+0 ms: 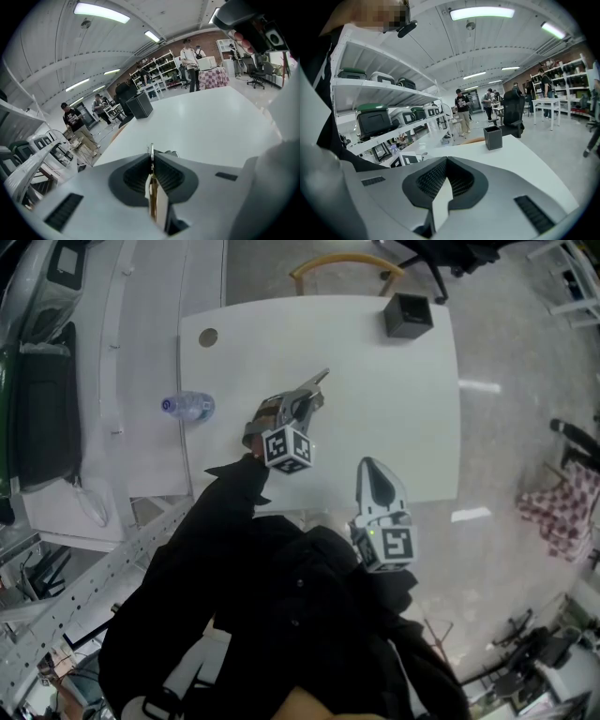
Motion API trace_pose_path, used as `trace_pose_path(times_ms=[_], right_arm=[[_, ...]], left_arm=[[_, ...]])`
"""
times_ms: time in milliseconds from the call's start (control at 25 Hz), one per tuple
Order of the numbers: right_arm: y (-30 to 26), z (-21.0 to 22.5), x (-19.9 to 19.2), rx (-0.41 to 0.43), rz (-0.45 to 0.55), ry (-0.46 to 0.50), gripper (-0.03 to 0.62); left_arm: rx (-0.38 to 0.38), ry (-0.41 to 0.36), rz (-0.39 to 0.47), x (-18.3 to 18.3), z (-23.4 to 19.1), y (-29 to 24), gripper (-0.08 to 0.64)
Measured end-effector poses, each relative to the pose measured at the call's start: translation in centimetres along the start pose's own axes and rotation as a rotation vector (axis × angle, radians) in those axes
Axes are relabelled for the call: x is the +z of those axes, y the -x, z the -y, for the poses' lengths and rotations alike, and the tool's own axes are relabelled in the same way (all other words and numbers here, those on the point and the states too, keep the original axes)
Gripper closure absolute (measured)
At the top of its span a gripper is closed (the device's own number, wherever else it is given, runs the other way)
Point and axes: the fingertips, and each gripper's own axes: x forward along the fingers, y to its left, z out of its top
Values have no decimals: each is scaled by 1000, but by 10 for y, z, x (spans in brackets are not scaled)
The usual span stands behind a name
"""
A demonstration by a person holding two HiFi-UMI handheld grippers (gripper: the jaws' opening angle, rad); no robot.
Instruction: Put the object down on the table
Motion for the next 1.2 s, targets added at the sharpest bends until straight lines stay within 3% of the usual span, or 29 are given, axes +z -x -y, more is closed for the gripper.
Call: trace_pose_path(times_ms=[280,1000,1200], right_arm=[[-1,-1,0,-2,-4,-7,591],[4,-1,-2,-10,-13,-8,591],[7,0,-7,-1,-23,-6,591]], left_arm=[[-21,-5,-54,-10,5,-10,534],[-77,-16,-99,-15,21,-20,492],[-85,-1,-94,-12,23,-20,437]])
